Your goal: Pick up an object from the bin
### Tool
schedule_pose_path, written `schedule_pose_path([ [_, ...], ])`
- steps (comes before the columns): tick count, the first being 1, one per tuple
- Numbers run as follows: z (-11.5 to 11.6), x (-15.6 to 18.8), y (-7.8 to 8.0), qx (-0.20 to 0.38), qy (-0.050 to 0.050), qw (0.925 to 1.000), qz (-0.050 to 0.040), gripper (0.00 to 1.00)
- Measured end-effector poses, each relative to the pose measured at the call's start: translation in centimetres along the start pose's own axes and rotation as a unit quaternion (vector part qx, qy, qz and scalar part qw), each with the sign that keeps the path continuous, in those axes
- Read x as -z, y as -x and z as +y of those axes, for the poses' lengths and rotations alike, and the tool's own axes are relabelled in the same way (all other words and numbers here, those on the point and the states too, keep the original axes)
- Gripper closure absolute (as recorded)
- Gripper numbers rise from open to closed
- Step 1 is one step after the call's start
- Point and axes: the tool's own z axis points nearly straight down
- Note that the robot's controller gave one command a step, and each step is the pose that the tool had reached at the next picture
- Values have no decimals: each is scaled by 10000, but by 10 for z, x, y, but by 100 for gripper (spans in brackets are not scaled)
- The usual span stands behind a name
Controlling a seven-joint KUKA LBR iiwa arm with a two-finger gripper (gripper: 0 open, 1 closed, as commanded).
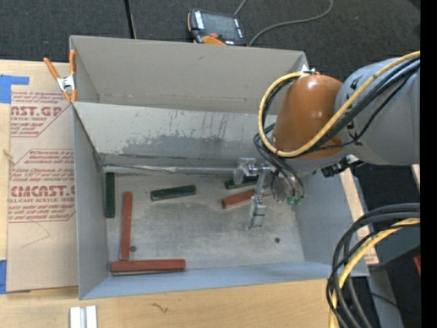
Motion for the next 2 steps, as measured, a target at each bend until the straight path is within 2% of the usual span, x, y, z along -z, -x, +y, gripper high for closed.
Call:
schedule_pose_path([
  [1,-36,-69,18,14,-2,10000,-18,0],
  [2,-34,-64,20,24,-2,10000,-32,100],
])
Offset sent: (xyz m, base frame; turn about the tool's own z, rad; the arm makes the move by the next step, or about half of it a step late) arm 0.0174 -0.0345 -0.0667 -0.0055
